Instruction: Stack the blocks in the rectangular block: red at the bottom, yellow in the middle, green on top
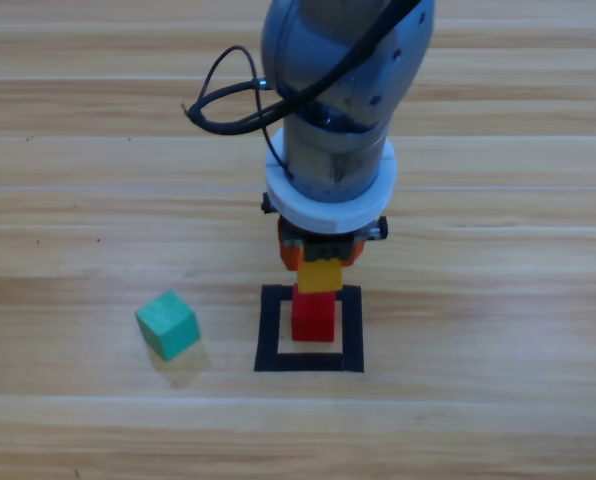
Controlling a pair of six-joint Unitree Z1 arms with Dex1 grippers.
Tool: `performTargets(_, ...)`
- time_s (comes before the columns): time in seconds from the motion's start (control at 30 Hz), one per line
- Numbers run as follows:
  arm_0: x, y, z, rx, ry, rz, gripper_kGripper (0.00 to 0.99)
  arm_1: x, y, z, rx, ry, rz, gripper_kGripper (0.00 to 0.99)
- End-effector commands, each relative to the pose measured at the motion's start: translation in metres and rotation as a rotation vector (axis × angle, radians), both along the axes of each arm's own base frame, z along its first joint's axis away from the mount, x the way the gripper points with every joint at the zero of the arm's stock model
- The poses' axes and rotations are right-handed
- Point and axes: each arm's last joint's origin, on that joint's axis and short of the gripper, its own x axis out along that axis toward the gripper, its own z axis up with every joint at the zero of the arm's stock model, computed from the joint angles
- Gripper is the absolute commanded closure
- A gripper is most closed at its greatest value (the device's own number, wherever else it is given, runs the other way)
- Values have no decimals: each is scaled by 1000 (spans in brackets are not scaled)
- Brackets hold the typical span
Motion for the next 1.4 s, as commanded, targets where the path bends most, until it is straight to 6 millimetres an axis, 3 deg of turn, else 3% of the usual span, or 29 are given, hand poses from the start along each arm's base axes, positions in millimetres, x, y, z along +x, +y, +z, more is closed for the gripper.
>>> performTargets(0.03,-6,5,-6,-18,23,-25,0,-5,16,-40,-83,23,7,990)
performTargets(0.53,-7,0,-10,-66,65,-81,0,-3,20,-59,-110,39,-4,990)
performTargets(0.9,-4,-3,-12,-71,87,-86,0,-4,21,-61,-111,45,4,990)
performTargets(0.93,-4,-3,-12,-71,87,-84,0,-3,20,-59,-110,43,1,873)
performTargets(1.0,-3,-4,-12,-68,90,-86,0,-5,20,-56,-105,39,2,182)
performTargets(1.03,-2,-5,-12,-66,91,-84,0,-5,19,-55,-104,37,0,25)
performTargets(1.27,1,-8,-13,-57,101,-82,1,-8,16,-42,-88,26,8,5)
performTargets(1.4,5,-11,-11,-60,103,-80,1,-25,13,-3,-48,-43,50,4)
